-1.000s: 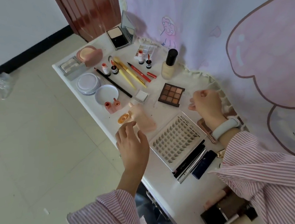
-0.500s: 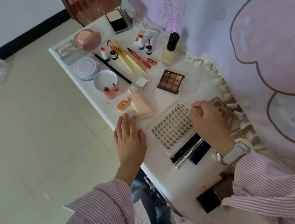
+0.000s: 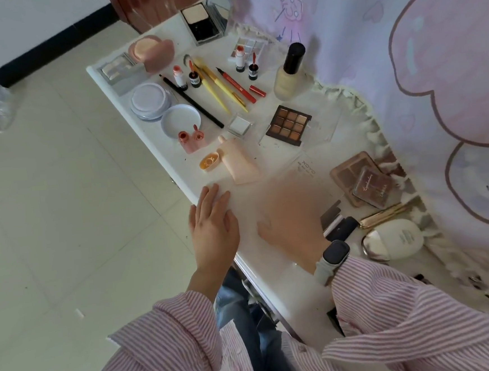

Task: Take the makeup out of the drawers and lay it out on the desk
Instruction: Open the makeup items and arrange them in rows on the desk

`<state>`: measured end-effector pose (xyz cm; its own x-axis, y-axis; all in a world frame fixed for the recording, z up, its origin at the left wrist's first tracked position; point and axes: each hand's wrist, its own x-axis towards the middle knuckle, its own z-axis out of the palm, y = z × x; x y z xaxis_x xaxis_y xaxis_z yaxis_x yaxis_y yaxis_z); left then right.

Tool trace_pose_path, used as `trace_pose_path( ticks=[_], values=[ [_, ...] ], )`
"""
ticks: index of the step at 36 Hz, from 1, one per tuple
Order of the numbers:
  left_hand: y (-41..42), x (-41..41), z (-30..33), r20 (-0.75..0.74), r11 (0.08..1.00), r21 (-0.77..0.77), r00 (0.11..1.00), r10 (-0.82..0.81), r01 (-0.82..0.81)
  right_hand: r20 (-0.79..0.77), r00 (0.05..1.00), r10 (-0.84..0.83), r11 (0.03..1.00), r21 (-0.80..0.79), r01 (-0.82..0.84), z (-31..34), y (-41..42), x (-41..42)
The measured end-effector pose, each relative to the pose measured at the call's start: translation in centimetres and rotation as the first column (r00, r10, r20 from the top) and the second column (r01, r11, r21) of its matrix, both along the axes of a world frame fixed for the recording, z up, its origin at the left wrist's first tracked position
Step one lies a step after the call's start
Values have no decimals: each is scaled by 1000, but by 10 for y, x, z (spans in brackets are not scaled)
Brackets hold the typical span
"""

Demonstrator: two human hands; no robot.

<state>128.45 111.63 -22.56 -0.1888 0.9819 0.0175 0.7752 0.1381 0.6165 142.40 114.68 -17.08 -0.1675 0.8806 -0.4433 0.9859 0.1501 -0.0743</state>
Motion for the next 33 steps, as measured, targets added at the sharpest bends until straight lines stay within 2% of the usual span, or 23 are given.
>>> trace_pose_path(
  ticks=[4, 7, 9, 10, 12, 13, 14, 17, 20, 22, 25, 29, 31, 33],
  values=[
    [3, 7, 14, 105, 997, 34, 992, 67, -71, -32, 999, -24, 1000, 4, 24, 8, -2, -2],
    [6, 12, 31, 245, 990, 21, 961, 131, -140, -102, 994, -33, 999, 30, 36, 16, -6, 4],
    [12, 15, 45, 397, 985, -46, 902, 170, -166, -140, 989, -35, 998, 54, 42, 20, -10, 9],
    [16, 16, 52, 518, 976, -146, 828, 215, -162, -154, 988, -30, 997, 65, 40, 22, -13, 11],
    [27, 20, 63, 733, 908, -416, 576, 362, -42, -181, 983, -29, 994, 98, 47, 24, -18, 14],
    [31, 20, 66, 773, 863, -501, 478, 417, 58, -204, 979, -31, 989, 137, 60, 25, -19, 15],
    [36, 21, 69, 782, 827, -541, 450, 430, 151, -240, 970, -37, 982, 172, 80, 24, -21, 16],
    [45, 22, 70, 775, 789, -553, 514, 368, 269, -336, 941, -41, 969, 218, 120, 21, -26, 21],
    [48, 22, 69, 749, 798, -525, 606, 268, 296, -404, 914, -29, 969, 215, 126, 19, -32, 27],
    [46, 22, 71, 745, 811, -501, 628, 225, 303, -468, 882, -49, 968, 196, 158, 23, -34, 32],
    [39, 18, 74, 790, 837, -473, 554, 263, 276, -583, 805, -115, 951, 168, 258, 29, -35, 39],
    [25, 3, 79, 881, 879, -410, 353, 314, 243, -678, 704, -212, 876, 187, 444, 34, -32, 42],
    [18, -6, 82, 911, 896, -378, 266, 315, 232, -759, 569, -317, 824, 77, 562, 39, -29, 39],
    [11, -12, 84, 928, 909, -342, 240, 286, 240, -824, 354, -442, 768, -145, 623, 46, -23, 34]
  ],
)
